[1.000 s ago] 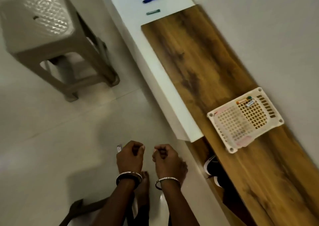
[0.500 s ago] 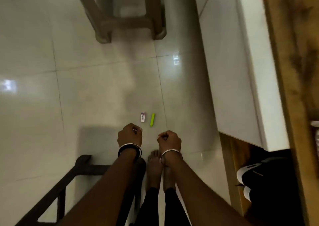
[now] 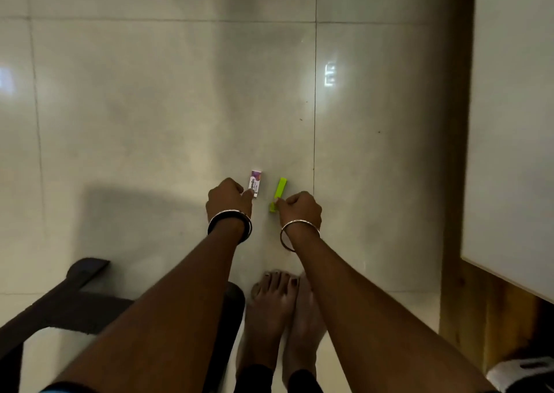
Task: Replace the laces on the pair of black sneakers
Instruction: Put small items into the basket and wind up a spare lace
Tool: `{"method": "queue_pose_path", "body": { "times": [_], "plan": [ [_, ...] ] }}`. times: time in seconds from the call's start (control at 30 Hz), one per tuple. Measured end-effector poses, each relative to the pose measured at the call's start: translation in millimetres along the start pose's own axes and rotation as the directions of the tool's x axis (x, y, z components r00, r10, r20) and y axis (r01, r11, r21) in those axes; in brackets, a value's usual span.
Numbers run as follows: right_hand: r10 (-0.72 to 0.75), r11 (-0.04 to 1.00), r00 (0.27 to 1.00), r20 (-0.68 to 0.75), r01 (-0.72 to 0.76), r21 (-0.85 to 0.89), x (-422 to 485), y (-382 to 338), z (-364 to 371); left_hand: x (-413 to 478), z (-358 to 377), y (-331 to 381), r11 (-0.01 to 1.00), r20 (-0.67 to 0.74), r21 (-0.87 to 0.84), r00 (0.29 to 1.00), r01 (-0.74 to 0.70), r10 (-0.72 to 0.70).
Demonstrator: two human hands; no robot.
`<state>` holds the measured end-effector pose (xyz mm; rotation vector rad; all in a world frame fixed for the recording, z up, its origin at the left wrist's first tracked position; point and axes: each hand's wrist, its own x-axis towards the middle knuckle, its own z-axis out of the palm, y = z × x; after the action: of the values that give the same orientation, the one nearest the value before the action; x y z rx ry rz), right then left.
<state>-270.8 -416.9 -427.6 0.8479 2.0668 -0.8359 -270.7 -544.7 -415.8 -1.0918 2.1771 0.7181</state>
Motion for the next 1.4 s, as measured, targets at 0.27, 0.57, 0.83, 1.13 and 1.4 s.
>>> {"method": "queue_pose_path", "body": {
  "times": [0.27,0.57,0.83,1.13,1.4],
  "plan": [
    [-0.026,0.988,1.000,-0.009,0.024,-0.153,25,5,22,22,29,13,0.990,-0.026,0.140,0.999,-0.023,0.027],
    [-0.014,1.000,1.000,-0.008,0.014,-0.026,19,16,-11,-9,20,16,1.000,-0.016,0.022,1.000,-0.001,0.002],
    [0.070,0.945,0.997,0.040,-0.079,0.317,-51,49,-74,-123,-32,43,0.978,0.062,-0.138,0.984,-0.155,0.165],
    [0.091,0.674,0.995,-0.033,-0.037,0.738,-193,25,-212,-263,-97,112,0.877,0.111,-0.139,0.873,-0.460,0.476],
    [0.190,0.444,0.940,-0.284,0.176,0.879,-285,41,-329,-407,-127,189,0.696,0.111,-0.199,0.690,-0.690,0.715]
  ]
}}
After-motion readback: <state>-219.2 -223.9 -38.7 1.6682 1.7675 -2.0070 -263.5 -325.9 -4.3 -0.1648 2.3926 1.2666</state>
